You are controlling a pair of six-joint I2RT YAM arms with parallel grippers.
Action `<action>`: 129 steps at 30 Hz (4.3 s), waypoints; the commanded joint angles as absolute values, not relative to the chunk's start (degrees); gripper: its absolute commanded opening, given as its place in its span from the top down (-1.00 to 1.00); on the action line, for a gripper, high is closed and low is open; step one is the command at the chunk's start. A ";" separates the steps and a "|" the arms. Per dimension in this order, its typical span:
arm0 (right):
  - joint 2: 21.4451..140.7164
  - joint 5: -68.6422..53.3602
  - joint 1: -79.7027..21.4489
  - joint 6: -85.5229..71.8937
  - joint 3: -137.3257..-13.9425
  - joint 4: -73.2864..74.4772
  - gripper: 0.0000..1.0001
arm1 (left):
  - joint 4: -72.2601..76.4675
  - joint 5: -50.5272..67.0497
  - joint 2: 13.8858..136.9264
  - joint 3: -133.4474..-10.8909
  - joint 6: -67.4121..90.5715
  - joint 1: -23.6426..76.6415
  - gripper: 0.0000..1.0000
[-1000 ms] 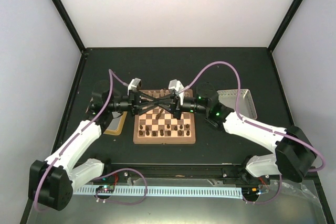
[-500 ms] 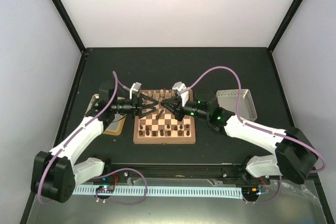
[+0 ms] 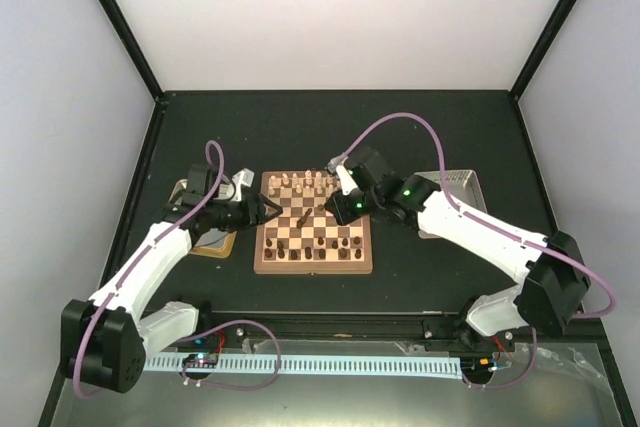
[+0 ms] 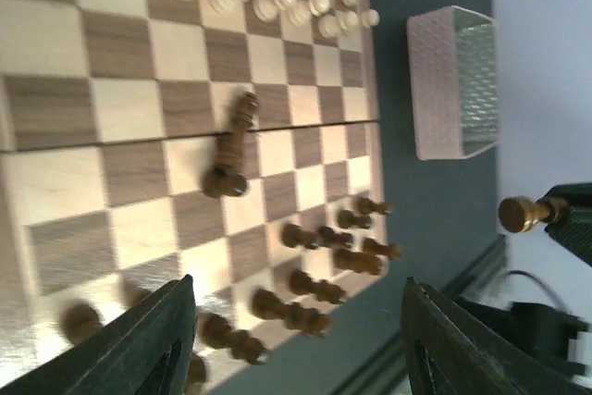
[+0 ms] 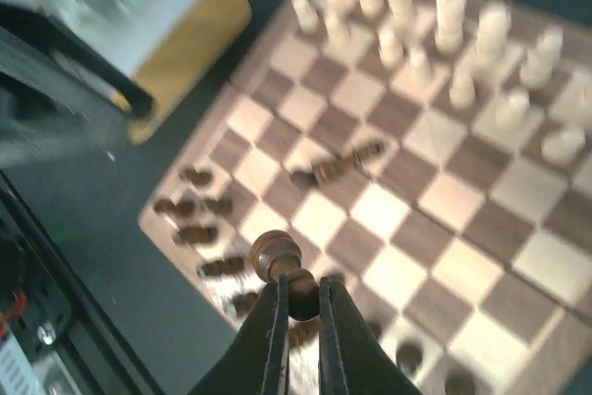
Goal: Set up the chess pieces on the board
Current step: Place the chess piece on the chessboard, then move the chess piece to the chessboard.
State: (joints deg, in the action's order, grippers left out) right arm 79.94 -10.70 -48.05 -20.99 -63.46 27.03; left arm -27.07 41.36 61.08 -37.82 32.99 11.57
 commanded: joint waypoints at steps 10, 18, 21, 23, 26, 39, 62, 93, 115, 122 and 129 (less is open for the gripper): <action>95.21 3.38 -55.20 -23.46 -82.73 62.48 0.98 | -36.35 26.47 56.98 -43.47 16.95 11.13 -0.26; 105.77 10.52 -56.89 -22.69 -94.26 67.51 0.98 | -39.43 16.32 55.48 -43.56 19.64 11.07 -0.26; 109.64 12.26 -57.99 -22.41 -97.51 68.46 0.98 | -41.53 10.50 54.99 -44.46 20.90 11.05 -0.26; 111.83 13.69 -58.94 -22.41 -99.51 68.99 0.98 | -42.51 7.27 54.78 -44.93 21.70 10.86 -0.26; 114.97 13.67 -59.65 -22.69 -102.21 69.70 0.98 | -43.14 5.01 54.50 -45.25 22.35 10.70 -0.27; 122.41 17.70 -60.01 -27.71 -110.82 79.22 0.98 | -42.70 6.38 54.54 -44.76 22.12 10.42 -0.30; 129.88 16.34 -63.50 -25.88 -115.99 78.75 0.97 | -46.28 -3.78 53.09 -46.22 24.76 9.16 -0.25; 127.74 14.22 -62.39 -27.86 -108.71 70.73 0.68 | -46.21 -3.83 52.47 -46.10 24.60 9.06 -0.24; 124.85 6.07 -62.36 -25.19 -106.79 68.47 0.88 | -45.91 -3.25 52.65 -46.04 24.28 8.98 -0.24; 125.95 6.54 -62.40 -25.83 -108.80 70.49 0.72 | -45.88 -3.08 52.65 -46.04 24.22 9.02 -0.24; 123.90 7.57 -61.06 -28.55 -111.23 70.57 0.52 | -45.58 -2.46 52.60 -45.75 24.22 8.97 -0.26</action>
